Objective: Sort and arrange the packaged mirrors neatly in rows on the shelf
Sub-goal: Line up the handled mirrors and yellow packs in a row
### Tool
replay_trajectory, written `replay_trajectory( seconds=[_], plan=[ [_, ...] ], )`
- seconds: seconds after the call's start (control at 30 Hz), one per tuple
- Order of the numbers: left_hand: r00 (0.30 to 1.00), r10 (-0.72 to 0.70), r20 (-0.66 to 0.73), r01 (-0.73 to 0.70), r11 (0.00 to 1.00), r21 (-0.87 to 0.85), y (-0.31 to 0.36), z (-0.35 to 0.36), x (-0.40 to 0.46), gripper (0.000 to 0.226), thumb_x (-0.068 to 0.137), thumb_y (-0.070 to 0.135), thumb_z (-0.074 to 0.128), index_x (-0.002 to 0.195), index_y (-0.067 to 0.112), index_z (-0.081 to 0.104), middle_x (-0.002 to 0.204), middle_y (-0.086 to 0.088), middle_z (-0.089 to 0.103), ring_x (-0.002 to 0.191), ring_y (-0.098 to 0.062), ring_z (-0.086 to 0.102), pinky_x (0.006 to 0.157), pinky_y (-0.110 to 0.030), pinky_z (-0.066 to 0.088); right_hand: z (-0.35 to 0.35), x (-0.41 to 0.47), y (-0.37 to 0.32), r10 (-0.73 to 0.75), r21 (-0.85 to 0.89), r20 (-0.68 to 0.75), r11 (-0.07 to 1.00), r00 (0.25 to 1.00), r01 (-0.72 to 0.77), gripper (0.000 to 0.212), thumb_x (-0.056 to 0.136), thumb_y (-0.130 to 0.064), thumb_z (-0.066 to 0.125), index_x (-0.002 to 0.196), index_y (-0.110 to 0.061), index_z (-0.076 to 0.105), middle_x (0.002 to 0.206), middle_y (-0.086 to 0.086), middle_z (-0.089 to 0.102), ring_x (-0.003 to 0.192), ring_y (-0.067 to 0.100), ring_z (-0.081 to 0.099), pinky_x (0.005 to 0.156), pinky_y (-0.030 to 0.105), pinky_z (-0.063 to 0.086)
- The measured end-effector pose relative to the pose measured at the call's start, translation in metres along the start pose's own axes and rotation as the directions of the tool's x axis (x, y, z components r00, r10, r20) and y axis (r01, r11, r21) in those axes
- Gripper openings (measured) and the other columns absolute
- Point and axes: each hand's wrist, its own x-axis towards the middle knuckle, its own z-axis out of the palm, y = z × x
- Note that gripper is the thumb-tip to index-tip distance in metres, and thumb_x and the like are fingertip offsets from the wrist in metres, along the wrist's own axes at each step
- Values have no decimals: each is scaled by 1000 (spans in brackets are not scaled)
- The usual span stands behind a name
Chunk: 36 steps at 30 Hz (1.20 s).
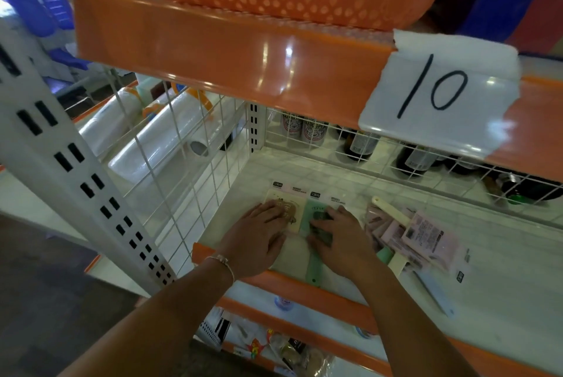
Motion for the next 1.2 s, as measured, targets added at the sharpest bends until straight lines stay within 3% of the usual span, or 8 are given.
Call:
replay_trajectory(
  seconds=[0.1, 0.17, 0.27, 0.43, 0.5, 0.7, 0.9, 1.2],
  plan=[
    [1000, 21, -7, -21, 1000, 10, 0, 0, 0, 43, 93, 34, 45, 126, 13, 64, 135, -4, 59, 133, -23, 45, 112, -40, 36, 5, 1, 0, 5, -28, 5, 1000, 1000, -5, 58, 84, -63, 43, 124, -28, 67, 144, 6, 49, 137, 35, 35, 111, 41, 37],
    [999, 32, -17, -32, 999, 11, 0, -1, 0, 42, 91, 31, 47, 125, 13, 65, 133, -4, 60, 132, -24, 47, 111, -40, 38, 6, 0, -1, 2, -34, 0, 999, 1000, -2, 60, 83, -62, 41, 123, -26, 68, 143, 10, 50, 133, 36, 40, 109, 42, 39],
    [999, 36, -18, -36, 999, 9, -1, -1, -1, 42, 90, 29, 48, 125, 13, 65, 133, -4, 61, 132, -24, 47, 111, -40, 38, 0, -5, -7, 2, -30, 1, 1000, 1000, -2, 46, 89, -47, 55, 126, -23, 65, 147, 12, 47, 138, 35, 36, 114, 41, 33],
    [999, 35, -20, -35, 999, 3, 0, -3, -1, 42, 88, 29, 47, 118, 10, 70, 127, -6, 65, 128, -26, 51, 110, -39, 39, -8, -10, -15, -15, -34, -5, 999, 1000, 15, 42, 95, -36, 57, 132, -18, 60, 149, 11, 44, 144, 27, 28, 120, 29, 14],
    [999, 27, -18, -27, 1000, -4, 1, -4, -1, 43, 87, 30, 46, 116, 10, 70, 126, -7, 65, 128, -27, 52, 109, -41, 41, -8, -10, -14, -15, -36, -4, 999, 1000, 15, 44, 95, -38, 57, 135, -21, 57, 152, 9, 40, 146, 25, 24, 119, 28, 13],
    [1000, 15, 6, -14, 999, -28, -1, -4, -1, 46, 85, 33, 45, 115, 10, 71, 126, -7, 65, 129, -27, 52, 108, -41, 42, -6, -9, -12, 6, -44, -3, 999, 1000, -7, 47, 91, -45, 58, 135, -27, 57, 154, 6, 39, 146, 27, 24, 119, 36, 22],
    [1000, 6, 12, -5, 999, -53, -3, -2, -1, 48, 86, 36, 44, 118, 11, 70, 130, -5, 63, 134, -23, 46, 113, -35, 32, 1, -5, -6, 17, -71, -46, 997, 999, -21, 55, 82, -56, 49, 126, -26, 63, 136, 4, 56, 130, 30, 45, 107, 43, 39],
    [998, 58, -8, -58, 996, -68, -3, -2, -1, 43, 86, 32, 47, 115, 11, 72, 128, -3, 64, 133, -22, 47, 110, -41, 40, 1, -9, -5, -2, -47, -61, 999, 998, -1, 45, 87, -45, 58, 124, -22, 64, 126, 5, 58, 124, 30, 49, 105, 42, 42]
  ],
)
